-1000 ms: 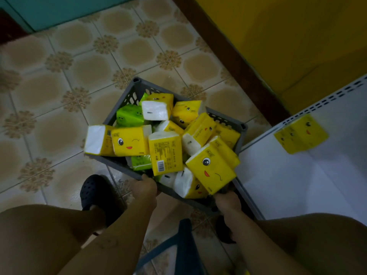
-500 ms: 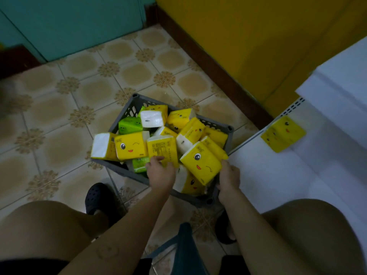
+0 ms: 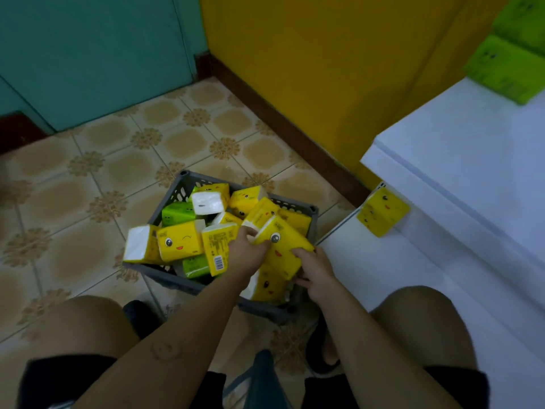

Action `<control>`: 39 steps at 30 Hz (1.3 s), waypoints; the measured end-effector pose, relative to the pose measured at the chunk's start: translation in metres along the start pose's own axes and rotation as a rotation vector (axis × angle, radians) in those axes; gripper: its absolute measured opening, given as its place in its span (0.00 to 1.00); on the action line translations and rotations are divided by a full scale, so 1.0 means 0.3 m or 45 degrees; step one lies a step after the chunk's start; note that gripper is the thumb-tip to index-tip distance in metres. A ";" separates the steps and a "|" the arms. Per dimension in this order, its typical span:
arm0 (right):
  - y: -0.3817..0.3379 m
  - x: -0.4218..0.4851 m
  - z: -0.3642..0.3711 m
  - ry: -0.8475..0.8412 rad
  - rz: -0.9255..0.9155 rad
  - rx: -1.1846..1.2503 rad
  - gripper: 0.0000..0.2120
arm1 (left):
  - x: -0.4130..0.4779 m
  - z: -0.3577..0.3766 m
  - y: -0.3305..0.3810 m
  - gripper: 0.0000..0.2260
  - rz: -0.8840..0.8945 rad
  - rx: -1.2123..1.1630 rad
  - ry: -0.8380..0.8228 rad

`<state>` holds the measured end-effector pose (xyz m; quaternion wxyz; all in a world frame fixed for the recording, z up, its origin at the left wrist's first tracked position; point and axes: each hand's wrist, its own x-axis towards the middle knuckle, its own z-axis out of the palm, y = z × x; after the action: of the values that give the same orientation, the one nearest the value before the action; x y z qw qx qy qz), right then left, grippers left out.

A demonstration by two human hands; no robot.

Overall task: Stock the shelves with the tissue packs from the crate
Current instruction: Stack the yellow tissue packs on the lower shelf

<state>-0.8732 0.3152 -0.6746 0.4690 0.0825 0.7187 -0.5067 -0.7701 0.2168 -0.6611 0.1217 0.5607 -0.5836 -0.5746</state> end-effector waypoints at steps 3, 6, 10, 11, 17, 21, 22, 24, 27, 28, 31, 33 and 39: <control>-0.045 -0.063 -0.008 -0.008 -0.090 0.004 0.25 | -0.056 -0.027 0.053 0.15 0.034 -0.073 -0.009; -0.071 -0.140 -0.026 -0.032 -0.195 0.032 0.26 | -0.120 -0.053 0.094 0.16 0.070 -0.228 -0.060; -0.101 -0.250 -0.083 -0.043 -0.291 0.023 0.26 | -0.214 -0.072 0.143 0.16 0.119 -0.374 -0.138; -0.106 -0.276 -0.099 -0.051 -0.317 0.029 0.25 | -0.234 -0.072 0.152 0.16 0.127 -0.385 -0.145; -0.100 -0.388 -0.197 -0.072 -0.482 -0.081 0.22 | -0.346 -0.031 0.184 0.16 0.112 -0.501 -0.170; -0.092 -0.442 -0.258 -0.194 -0.386 -0.178 0.20 | -0.383 0.015 0.181 0.17 0.103 -0.485 -0.173; -0.094 -0.444 -0.273 -0.211 -0.359 -0.177 0.21 | -0.387 0.027 0.178 0.16 0.098 -0.473 -0.188; -0.103 -0.424 -0.300 -0.193 -0.317 -0.136 0.26 | -0.384 0.051 0.177 0.14 0.076 -0.469 -0.259; -0.143 -0.325 -0.345 -0.087 -0.256 -0.011 0.28 | -0.344 0.088 0.188 0.20 0.015 -0.483 -0.402; -0.165 -0.288 -0.358 -0.062 -0.232 0.028 0.27 | -0.320 0.099 0.192 0.23 -0.002 -0.488 -0.433; -0.227 -0.129 -0.399 0.029 -0.209 0.033 0.24 | -0.217 0.130 0.193 0.26 -0.012 -0.466 -0.473; -0.245 -0.004 -0.419 0.090 -0.168 0.020 0.23 | -0.136 0.141 0.184 0.23 -0.023 -0.416 -0.465; -0.141 0.422 -0.440 0.267 0.134 0.136 0.08 | 0.153 0.203 0.133 0.10 0.000 -0.276 -0.454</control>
<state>-1.0453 0.3563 -0.7369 0.4124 0.1976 0.7302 -0.5076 -0.8542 0.2013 -0.6709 0.0761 0.4338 -0.5308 -0.7240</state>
